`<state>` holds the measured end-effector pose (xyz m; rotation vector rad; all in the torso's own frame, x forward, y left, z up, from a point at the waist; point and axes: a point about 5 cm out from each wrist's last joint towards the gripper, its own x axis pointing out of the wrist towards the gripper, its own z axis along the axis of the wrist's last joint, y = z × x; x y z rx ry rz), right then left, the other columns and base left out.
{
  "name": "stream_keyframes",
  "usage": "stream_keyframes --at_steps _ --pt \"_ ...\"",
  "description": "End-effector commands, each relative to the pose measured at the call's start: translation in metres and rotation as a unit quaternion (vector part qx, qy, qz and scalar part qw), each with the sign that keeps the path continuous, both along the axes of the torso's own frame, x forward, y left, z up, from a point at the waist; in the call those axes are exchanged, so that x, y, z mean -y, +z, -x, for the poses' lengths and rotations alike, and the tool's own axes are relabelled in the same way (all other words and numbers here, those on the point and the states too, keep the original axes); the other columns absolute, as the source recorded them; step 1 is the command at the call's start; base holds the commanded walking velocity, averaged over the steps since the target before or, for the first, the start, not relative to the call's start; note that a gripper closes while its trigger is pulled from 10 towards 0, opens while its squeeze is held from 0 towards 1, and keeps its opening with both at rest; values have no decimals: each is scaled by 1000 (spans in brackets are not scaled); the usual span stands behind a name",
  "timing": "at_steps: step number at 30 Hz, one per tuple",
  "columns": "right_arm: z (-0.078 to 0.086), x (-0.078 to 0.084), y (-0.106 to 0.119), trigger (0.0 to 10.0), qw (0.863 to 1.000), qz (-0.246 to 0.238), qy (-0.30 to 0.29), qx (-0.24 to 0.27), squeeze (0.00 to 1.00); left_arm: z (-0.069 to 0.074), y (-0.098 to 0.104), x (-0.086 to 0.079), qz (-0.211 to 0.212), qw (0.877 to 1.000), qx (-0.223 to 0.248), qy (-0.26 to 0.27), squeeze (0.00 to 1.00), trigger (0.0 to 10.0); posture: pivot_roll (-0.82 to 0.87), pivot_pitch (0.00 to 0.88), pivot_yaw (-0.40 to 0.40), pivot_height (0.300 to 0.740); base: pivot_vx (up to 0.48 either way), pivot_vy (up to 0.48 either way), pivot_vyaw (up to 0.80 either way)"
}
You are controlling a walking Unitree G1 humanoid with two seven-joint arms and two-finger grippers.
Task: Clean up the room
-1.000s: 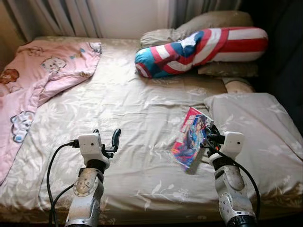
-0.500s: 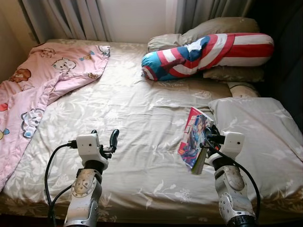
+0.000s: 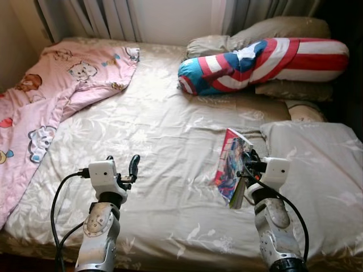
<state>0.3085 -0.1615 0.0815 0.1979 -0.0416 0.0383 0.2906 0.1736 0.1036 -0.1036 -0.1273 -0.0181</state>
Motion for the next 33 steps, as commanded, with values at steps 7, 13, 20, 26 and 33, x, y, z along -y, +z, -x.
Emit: stream_keyframes --at_steps 7,13,20,26,33 --pt "-1 -1 7 10000 1000 -2 1 16 0 4 -5 -3 -1 1000 -12 6 0 10000 -50 123 -44 740 0 0 0" --pt "-3 -4 3 10000 1000 3 9 0 0 4 -5 -3 -2 1000 -12 7 0 10000 -50 124 -43 730 0 0 0" --pt "-2 -3 3 10000 1000 5 4 4 0 4 -6 -4 -3 1000 -13 7 0 10000 -49 123 -43 700 0 0 0" --pt "-1 -1 4 10000 1000 0 -1 11 0 4 -6 -4 -4 1000 -13 7 0 10000 -50 123 -42 700 0 0 0" --pt "-2 -5 3 10000 1000 5 11 2 0 5 -6 -3 -5 1000 -14 7 0 10000 -49 125 -42 675 0 0 0"
